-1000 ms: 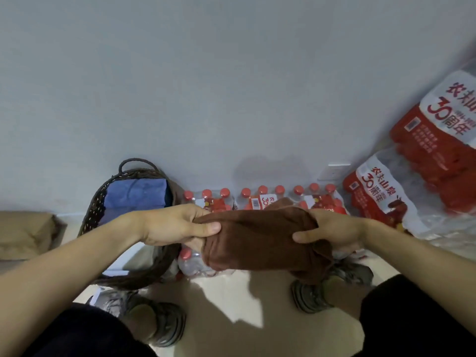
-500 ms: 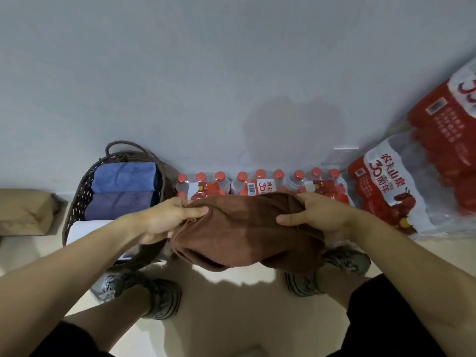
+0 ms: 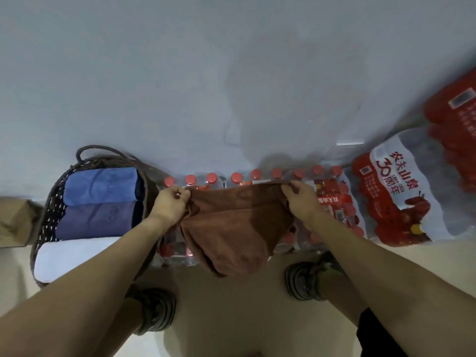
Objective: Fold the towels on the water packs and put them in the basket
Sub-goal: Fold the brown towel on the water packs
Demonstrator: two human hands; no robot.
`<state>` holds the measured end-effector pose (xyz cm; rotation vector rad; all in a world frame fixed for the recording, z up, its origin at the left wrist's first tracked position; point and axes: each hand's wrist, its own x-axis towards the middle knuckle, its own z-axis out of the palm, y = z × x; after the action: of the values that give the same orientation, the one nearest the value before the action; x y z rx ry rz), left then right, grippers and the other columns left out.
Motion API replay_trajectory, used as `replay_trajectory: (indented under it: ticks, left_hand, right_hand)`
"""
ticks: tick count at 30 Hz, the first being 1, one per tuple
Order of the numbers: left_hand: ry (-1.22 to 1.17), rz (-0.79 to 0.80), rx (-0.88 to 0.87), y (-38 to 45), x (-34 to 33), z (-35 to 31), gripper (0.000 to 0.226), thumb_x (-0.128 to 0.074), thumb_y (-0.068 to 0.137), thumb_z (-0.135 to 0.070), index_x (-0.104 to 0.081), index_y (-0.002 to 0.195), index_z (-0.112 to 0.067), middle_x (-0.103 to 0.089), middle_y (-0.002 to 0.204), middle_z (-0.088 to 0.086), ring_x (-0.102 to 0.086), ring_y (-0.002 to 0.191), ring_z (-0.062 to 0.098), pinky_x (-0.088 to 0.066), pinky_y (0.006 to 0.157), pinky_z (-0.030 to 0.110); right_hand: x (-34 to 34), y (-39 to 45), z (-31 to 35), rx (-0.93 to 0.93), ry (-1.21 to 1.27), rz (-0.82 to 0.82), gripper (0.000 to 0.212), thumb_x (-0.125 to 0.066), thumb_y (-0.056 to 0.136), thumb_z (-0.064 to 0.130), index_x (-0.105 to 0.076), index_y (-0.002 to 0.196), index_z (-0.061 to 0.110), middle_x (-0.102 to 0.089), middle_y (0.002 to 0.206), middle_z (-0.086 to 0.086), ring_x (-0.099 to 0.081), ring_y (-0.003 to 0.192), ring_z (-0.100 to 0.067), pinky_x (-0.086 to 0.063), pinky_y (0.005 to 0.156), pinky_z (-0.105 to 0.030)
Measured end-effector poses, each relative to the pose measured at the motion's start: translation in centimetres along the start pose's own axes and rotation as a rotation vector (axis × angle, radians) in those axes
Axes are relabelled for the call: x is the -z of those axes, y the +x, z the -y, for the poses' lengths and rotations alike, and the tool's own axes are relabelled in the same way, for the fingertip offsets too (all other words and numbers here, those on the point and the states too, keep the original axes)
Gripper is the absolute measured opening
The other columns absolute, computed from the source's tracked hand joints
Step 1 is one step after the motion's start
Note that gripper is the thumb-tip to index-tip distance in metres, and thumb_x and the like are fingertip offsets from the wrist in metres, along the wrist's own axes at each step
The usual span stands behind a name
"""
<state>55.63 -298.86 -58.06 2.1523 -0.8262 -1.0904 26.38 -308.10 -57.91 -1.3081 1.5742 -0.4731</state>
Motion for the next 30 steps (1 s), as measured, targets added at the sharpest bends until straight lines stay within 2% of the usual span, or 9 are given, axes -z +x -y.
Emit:
replay_trajectory:
  ticks: [3,5,7,12,16,19,23,26,30]
  left_hand:
    - [0.093,-0.16,-0.107,0.8,-0.7,1.0,0.02,-0.05,0.1,-0.019,-0.051,0.083,-0.008,-0.057,0.071,0.008,-0.054,0.074,0.028,-0.035,0.066,0.032]
    - [0.119,-0.234,-0.109,1.3,-1.2,1.4,0.019,-0.046,0.101,-0.021,-0.054,0.099,-0.004,-0.064,0.082,0.018,-0.06,0.081,0.035,-0.041,0.069,0.037]
    - [0.15,-0.278,-0.096,1.7,-1.6,1.7,0.022,-0.045,0.101,-0.023,-0.054,0.104,-0.003,-0.066,0.089,0.024,-0.062,0.085,0.042,-0.045,0.073,0.041]
    - [0.237,-0.286,-0.01,2.6,-2.1,1.8,0.026,-0.053,0.098,-0.025,-0.051,0.106,0.0,-0.066,0.095,0.027,-0.062,0.091,0.046,-0.048,0.075,0.042]
    - [0.237,-0.273,0.073,1.4,-2.2,1.6,0.05,-0.065,0.09,-0.034,-0.042,0.119,0.0,-0.063,0.107,0.026,-0.062,0.097,0.045,-0.048,0.076,0.043]
    - [0.219,-0.311,0.048,-1.2,-2.3,2.1,0.053,-0.068,0.088,-0.03,-0.037,0.119,0.0,-0.062,0.107,0.025,-0.062,0.095,0.044,-0.045,0.072,0.04]
    - [0.133,-0.364,0.018,-5.5,-3.1,3.1,0.053,-0.07,0.086,-0.024,-0.04,0.122,0.001,-0.056,0.117,0.024,-0.055,0.109,0.043,-0.048,0.091,0.051]
    - [0.102,-0.481,0.014,-9.0,-4.4,4.5,0.049,-0.071,0.085,-0.023,-0.047,0.119,0.002,-0.053,0.117,0.023,-0.051,0.111,0.041,-0.044,0.095,0.052]
    - [-0.066,-0.543,0.108,-12.7,-6.3,7.2,0.04,-0.071,0.086,-0.025,-0.05,0.109,0.002,-0.055,0.108,0.023,-0.053,0.103,0.041,-0.046,0.091,0.05]
  right_hand:
    - [-1.3,2.3,-0.7,0.082,-0.1,-0.094,0.025,-0.051,0.101,0.017,-0.065,0.108,-0.002,-0.067,0.105,-0.02,-0.06,0.1,-0.035,-0.042,0.079,-0.03]
    - [-2.0,3.4,-0.9,0.102,-0.138,-0.152,0.025,-0.05,0.101,0.017,-0.065,0.106,-0.003,-0.067,0.105,-0.022,-0.06,0.099,-0.036,-0.037,0.075,-0.027]
    - [-2.5,4.3,-1.4,0.091,-0.147,-0.184,0.027,-0.051,0.101,0.02,-0.065,0.101,-0.003,-0.068,0.1,-0.021,-0.061,0.095,-0.035,-0.037,0.071,-0.028]
    - [-3.0,5.2,-1.9,0.007,-0.043,-0.282,0.032,-0.059,0.097,0.031,-0.065,0.105,0.001,-0.067,0.094,-0.008,-0.056,0.084,-0.016,-0.04,0.074,-0.023]
    - [-3.0,3.8,-1.7,-0.006,0.061,-0.362,0.031,-0.073,0.086,0.027,-0.059,0.107,0.008,-0.064,0.089,0.002,-0.058,0.079,-0.009,-0.042,0.072,-0.019]
    - [-3.6,1.5,-2.3,0.016,0.104,-0.454,0.031,-0.072,0.086,0.022,-0.055,0.108,0.009,-0.062,0.092,0.001,-0.06,0.081,-0.011,-0.043,0.068,-0.013]
    - [-5.5,-2.8,-3.6,0.061,0.055,-0.51,0.026,-0.07,0.086,0.016,-0.052,0.103,0.01,-0.057,0.099,-0.006,-0.057,0.086,-0.017,-0.041,0.07,-0.015]
    - [-7.0,-6.3,-5.0,0.027,0.028,-0.565,0.027,-0.07,0.084,0.02,-0.052,0.104,0.016,-0.052,0.108,-0.002,-0.054,0.088,-0.014,-0.043,0.072,-0.017]
    - [-8.2,-10.0,-7.6,-0.039,0.136,-0.631,0.024,-0.069,0.08,0.013,-0.052,0.097,0.014,-0.05,0.101,-0.004,-0.056,0.087,-0.025,-0.051,0.079,-0.039]
